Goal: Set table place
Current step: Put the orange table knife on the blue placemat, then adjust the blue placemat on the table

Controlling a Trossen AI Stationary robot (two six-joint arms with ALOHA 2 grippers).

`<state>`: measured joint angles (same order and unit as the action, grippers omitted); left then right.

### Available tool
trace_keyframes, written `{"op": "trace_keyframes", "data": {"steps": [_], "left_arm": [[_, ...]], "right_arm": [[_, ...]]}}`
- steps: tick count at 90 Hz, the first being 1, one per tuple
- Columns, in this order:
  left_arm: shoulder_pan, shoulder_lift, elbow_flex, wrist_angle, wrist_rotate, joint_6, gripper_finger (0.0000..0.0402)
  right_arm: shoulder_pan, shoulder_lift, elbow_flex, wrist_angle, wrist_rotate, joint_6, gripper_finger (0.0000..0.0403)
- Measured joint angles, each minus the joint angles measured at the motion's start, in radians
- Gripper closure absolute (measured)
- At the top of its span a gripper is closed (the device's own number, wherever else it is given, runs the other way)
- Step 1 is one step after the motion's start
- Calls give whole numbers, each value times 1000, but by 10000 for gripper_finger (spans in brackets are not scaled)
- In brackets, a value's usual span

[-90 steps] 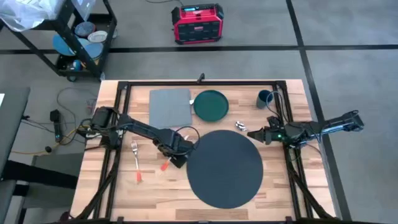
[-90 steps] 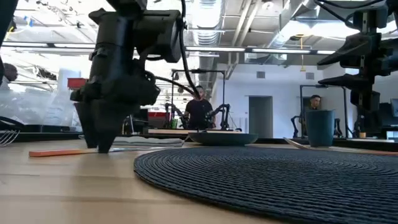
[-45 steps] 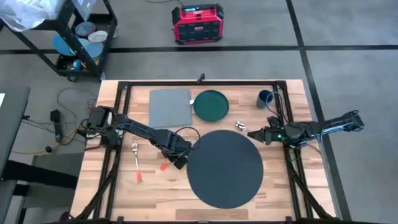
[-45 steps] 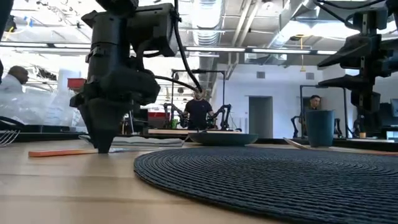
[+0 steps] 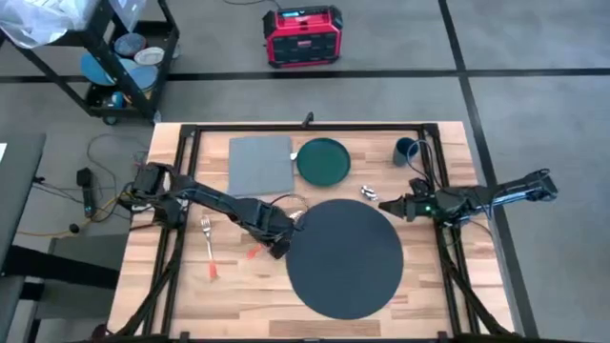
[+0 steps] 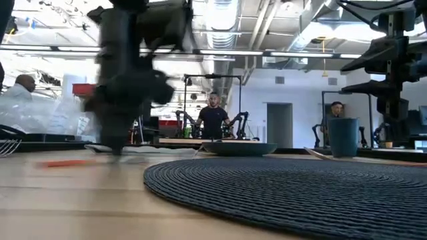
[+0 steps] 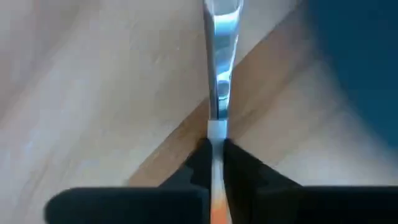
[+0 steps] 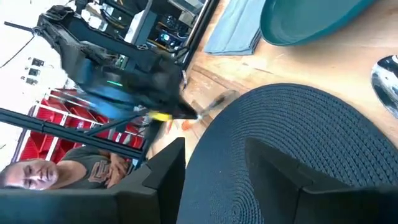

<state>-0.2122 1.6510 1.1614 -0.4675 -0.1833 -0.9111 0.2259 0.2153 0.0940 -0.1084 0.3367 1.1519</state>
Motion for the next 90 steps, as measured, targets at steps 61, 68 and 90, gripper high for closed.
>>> {"op": "trace_keyframes", "data": {"steps": [61, 68, 90], "left_arm": [[-42, 92, -32, 42, 47, -81, 361], [-38, 115, -44, 86, 41, -63, 361], [-34, 104, -40, 332, 30, -41, 361]], "right_arm": [[3, 1, 0, -15, 5, 21, 250], [3, 0, 0, -15, 2, 26, 250], [4, 30, 0, -61, -73, 31, 255]]}}
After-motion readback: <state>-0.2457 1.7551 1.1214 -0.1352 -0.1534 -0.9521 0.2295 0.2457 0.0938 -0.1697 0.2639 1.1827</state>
